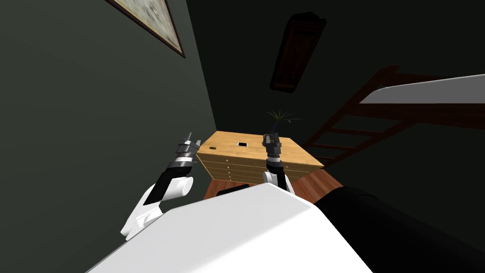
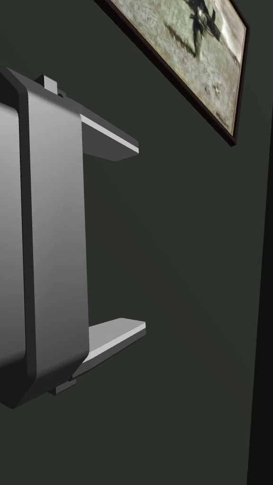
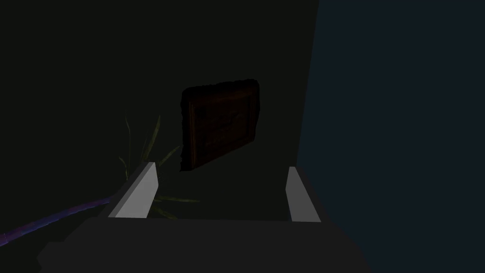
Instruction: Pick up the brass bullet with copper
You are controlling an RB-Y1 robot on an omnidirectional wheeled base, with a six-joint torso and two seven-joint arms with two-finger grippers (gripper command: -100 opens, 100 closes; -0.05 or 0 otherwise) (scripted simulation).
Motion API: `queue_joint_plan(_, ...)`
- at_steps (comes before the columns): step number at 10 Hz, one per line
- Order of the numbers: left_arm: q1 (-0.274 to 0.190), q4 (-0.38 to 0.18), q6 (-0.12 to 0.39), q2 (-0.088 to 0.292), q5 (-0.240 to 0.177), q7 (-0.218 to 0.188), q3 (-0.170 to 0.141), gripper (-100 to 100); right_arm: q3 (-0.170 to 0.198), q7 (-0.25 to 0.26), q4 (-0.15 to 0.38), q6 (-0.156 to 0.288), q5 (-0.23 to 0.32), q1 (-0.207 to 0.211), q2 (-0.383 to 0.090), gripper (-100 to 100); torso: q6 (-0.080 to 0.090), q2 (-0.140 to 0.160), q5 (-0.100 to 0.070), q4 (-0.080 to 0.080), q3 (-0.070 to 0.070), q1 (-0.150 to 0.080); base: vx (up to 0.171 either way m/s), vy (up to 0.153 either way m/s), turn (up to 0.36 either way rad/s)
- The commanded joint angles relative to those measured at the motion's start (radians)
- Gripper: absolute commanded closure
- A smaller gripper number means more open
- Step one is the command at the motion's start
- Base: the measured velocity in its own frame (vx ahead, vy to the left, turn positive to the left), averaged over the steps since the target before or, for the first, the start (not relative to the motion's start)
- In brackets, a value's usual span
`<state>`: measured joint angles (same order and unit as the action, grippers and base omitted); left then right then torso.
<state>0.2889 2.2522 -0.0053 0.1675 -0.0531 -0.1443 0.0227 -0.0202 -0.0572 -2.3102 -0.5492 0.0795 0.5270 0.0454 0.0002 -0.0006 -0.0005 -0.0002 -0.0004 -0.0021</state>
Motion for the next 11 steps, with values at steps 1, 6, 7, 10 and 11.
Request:
queue_joint_plan(1,-0.021,-0.005,0.050,0.001,-0.005,0.001,0.001,-100,0.000,0.000,0.000,0.000,0.000,0.000,0.000,0,0.000,0.000,0.000,0.000,0.000,0.000,0.008,-0.026,-0.065)
queue_joint_plan(6,-0.087,-0.021,0.189,0.007,-0.027,0.002,0.004,-100,0.000,0.000,0.000,0.000,0.000,0.000,0.000,0,0.000,0.000,0.000,0.000,0.000,0.000,0.012,-0.019,-0.071)
queue_joint_plan(7,-0.122,-0.029,0.220,0.010,-0.038,0.003,0.005,-100,0.000,0.000,0.000,0.000,0.000,0.000,0.000,0,-0.001,0.000,0.000,0.000,0.000,0.000,0.019,-0.027,-0.155)
queue_joint_plan(10,-0.156,-0.039,0.294,0.011,-0.047,0.004,0.005,-100,0.000,0.000,0.000,0.000,0.000,0.000,0.000,0,-0.001,0.000,0.000,0.000,0.000,0.001,0.012,-0.013,-0.050)
queue_joint_plan(11,-0.156,-0.039,0.321,0.011,-0.047,0.004,0.005,-100,0.000,0.000,0.000,0.000,0.000,0.000,0.000,0,0.000,0.000,0.000,0.000,0.000,0.001,0.013,-0.012,-0.083)
